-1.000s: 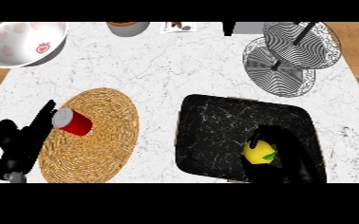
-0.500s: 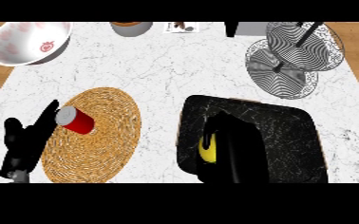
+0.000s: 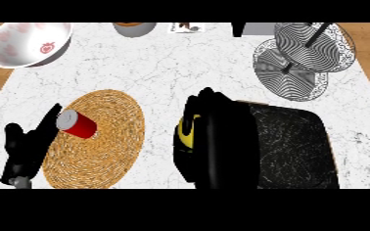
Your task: Pick the lemon from the tray and place it in the tiered basket
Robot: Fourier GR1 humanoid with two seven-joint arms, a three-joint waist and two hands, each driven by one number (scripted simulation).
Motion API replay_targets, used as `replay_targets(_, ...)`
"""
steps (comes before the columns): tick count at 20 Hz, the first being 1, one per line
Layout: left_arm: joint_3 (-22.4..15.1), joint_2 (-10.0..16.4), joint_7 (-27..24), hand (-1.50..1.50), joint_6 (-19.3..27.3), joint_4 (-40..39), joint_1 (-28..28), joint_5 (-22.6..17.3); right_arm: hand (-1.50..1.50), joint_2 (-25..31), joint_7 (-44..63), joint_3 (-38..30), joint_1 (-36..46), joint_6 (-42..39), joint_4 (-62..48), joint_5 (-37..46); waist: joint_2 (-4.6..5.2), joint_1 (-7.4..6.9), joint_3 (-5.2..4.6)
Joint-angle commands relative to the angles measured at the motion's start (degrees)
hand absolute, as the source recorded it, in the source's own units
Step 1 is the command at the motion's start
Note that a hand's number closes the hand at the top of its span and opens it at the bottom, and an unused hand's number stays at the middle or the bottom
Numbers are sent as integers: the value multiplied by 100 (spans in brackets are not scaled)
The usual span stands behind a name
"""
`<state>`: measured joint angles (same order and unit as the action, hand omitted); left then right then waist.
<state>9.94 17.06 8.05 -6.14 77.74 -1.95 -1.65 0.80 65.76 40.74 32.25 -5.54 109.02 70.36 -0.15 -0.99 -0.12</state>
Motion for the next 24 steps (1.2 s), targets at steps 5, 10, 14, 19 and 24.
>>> replay_targets(5, 79, 35, 166, 0, -116, 159, -4, -118, 150, -77, -59, -1644, 1094, 326, -878, -353, 26, 9, 10)
replay_targets(10, 161, 84, -104, 0, -168, 151, -204, -50, 150, 330, -1298, -2806, 1531, 386, -1725, -697, 34, 20, 10)
replay_targets(14, 187, 74, 243, 0, -121, -43, 314, -76, 150, 728, -2132, -3097, 1338, 1057, -2365, -670, 42, 68, 12)
replay_targets(19, 105, 5, -7, 0, -175, 1, 29, 10, 150, 525, -2951, -4214, 2077, 1834, -3152, -1869, 70, -49, 16)
replay_targets(24, 44, -144, -176, 0, -43, 147, -164, 151, 150, 996, -4079, -4850, 2527, 2050, -4657, -2388, 58, -51, 14)
